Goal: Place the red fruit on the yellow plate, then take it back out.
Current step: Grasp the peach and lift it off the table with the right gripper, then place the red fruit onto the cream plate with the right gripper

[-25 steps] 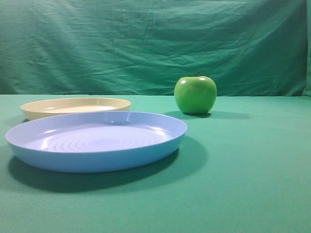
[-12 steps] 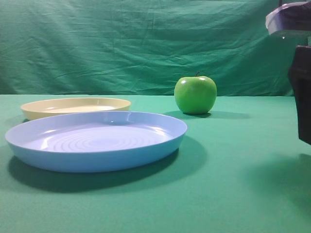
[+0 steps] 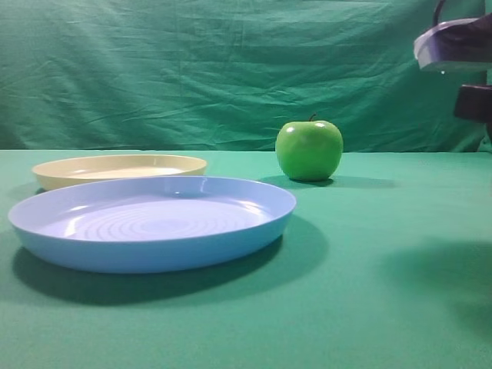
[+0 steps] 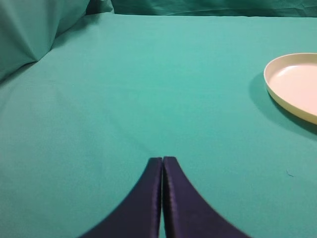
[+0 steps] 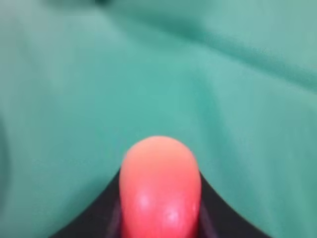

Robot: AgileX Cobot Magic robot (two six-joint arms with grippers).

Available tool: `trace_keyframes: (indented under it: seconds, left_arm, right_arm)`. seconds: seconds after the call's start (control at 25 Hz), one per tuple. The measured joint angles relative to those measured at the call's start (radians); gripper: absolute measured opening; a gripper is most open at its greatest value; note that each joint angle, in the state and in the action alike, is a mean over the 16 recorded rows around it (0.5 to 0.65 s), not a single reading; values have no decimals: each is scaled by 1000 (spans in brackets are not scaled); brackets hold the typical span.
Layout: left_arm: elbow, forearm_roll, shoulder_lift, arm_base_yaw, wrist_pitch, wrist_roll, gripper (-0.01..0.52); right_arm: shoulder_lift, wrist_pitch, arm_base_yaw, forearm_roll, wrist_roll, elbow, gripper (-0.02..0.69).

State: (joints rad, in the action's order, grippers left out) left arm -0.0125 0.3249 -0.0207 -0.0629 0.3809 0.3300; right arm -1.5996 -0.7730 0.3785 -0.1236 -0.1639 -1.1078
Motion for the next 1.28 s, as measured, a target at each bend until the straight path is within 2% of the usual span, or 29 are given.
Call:
trace_keyframes:
  seconds: [0.44, 0.72, 1.0, 1.16, 1.28]
  left_arm:
    - [0, 0, 0, 0, 0, 0, 0]
    - [0, 0, 0, 0, 0, 0, 0]
    - [0, 0, 0, 0, 0, 0, 0]
    - [0, 0, 0, 0, 0, 0, 0]
    - [0, 0, 0, 0, 0, 0, 0]
  right_arm:
    - [-155, -38, 142, -236, -211, -455, 213]
    - [-385, -42, 278, -204, -249, -695, 202]
    - [-607, -4, 344, -144, -272, -855, 198]
    - [-697, 32, 354, -126, -288, -899, 233]
    - [-740, 61, 355, -122, -301, -911, 302]
